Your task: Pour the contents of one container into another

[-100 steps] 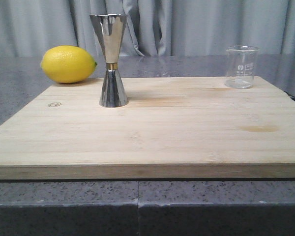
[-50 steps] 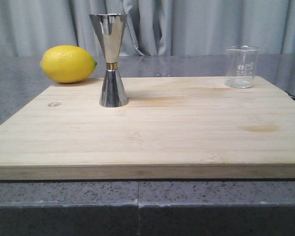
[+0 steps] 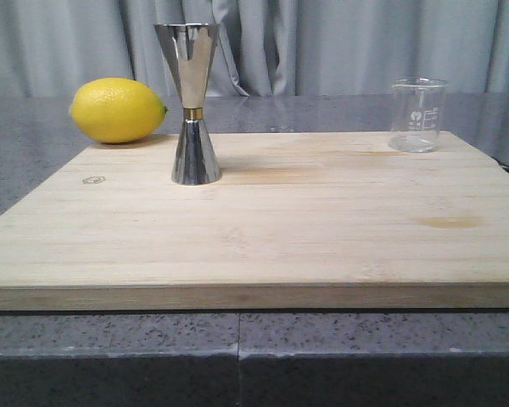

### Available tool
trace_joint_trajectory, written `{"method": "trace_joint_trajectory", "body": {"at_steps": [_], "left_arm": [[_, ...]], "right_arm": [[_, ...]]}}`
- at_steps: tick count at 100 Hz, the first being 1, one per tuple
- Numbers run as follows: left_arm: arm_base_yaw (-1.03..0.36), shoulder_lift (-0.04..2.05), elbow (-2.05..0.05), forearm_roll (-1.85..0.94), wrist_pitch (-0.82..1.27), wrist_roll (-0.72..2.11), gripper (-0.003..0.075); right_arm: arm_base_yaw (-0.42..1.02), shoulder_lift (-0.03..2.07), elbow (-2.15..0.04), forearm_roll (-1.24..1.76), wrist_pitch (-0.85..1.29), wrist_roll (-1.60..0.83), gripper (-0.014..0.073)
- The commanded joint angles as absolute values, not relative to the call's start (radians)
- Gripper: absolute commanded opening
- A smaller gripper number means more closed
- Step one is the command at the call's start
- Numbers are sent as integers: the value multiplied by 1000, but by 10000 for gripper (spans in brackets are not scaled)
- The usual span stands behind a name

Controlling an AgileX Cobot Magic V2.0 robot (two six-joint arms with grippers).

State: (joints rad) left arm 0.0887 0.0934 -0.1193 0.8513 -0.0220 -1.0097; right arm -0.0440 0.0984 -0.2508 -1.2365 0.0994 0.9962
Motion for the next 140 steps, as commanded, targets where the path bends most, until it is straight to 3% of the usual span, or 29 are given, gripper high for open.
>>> {"method": "trace_joint_trajectory", "body": {"at_steps": [1,38,67,90,140], "left_arm": [[89,100,-146,843,-77,-1018,-19],[55,71,-127,740,-56,-1002,-19],[38,-27,-67,313,-28,-477,-19],[38,-27,9,144,-99,-250,-19],[38,-27,32,92,-92,-175,-19]], "right_arm": [[-51,109,-276,-1258,76,994,-46],[-51,109,-276,-1258,76,994,-46],[-51,109,-276,-1258,76,994,-46],[-51,109,-268,-1258,76,994,-46],[-51,109,-268,-1258,76,994,-46]]}}
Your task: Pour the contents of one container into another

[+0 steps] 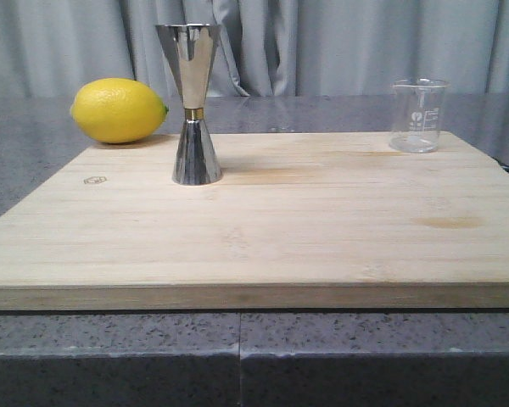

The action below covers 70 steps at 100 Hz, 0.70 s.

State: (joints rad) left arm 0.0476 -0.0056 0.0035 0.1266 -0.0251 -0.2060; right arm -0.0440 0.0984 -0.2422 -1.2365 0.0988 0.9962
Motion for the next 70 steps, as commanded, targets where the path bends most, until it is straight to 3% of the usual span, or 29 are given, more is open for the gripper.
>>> {"method": "trace_joint_trajectory", "body": {"at_steps": [1,70], "left_arm": [[38,-27,32,85,-92,-166,-19],[38,-27,32,72,-92,-148,-19]], "right_arm": [[-51,109,-268,-1258,76,994,-46],[-51,109,-268,-1258,76,994,-46]]}}
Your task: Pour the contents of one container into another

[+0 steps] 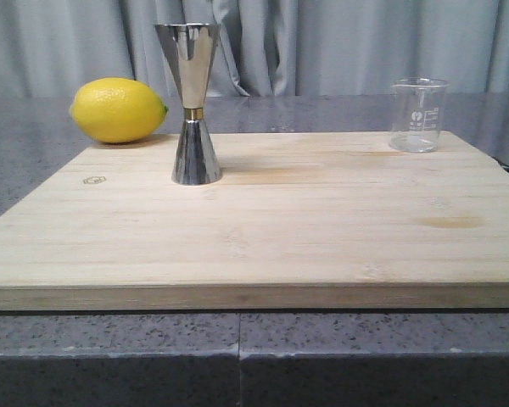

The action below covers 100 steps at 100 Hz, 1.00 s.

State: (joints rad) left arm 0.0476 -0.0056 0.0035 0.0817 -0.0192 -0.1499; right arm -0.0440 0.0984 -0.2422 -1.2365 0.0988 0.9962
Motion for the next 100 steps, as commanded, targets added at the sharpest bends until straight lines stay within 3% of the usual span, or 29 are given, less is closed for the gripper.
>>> {"method": "trace_joint_trajectory", "body": {"at_steps": [1,58,66,82,100], "left_arm": [[38,-27,32,72,-92,-148,-19],[38,-27,32,72,-92,-148,-19],[38,-27,32,72,-92,-148,-19],[38,-27,32,72,-92,-148,-19],[38,-27,32,72,-92,-148,-19]], "right_arm": [[-51,109,-268,-1258,76,994,-46],[-51,109,-254,-1245,103,978,-46],[-51,109,-253,-1072,151,844,-46],[-51,105,-248,-604,159,330,-46],[-51,30,-208,-388,122,160,-46]]}}
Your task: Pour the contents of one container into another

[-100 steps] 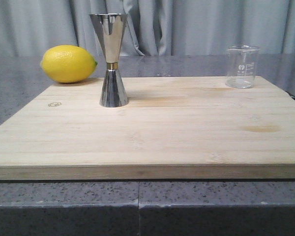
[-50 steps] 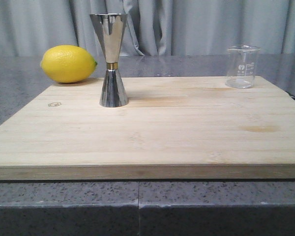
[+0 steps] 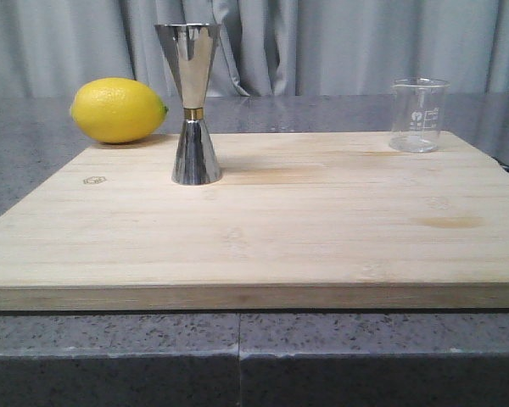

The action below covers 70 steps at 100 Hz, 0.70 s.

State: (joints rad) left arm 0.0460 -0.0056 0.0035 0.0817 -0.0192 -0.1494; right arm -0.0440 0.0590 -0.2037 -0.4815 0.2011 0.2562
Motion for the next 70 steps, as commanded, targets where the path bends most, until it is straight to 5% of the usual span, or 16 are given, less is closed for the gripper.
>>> {"method": "trace_joint_trajectory", "body": {"at_steps": [1,70], "left_arm": [[38,-27,32,72,-92,-148,-19],[38,-27,32,72,-92,-148,-19]], "right_arm": [[-51,26,-203,-375,119,153,-46],[-51,-28,21,-127,0,51,-46]]}}
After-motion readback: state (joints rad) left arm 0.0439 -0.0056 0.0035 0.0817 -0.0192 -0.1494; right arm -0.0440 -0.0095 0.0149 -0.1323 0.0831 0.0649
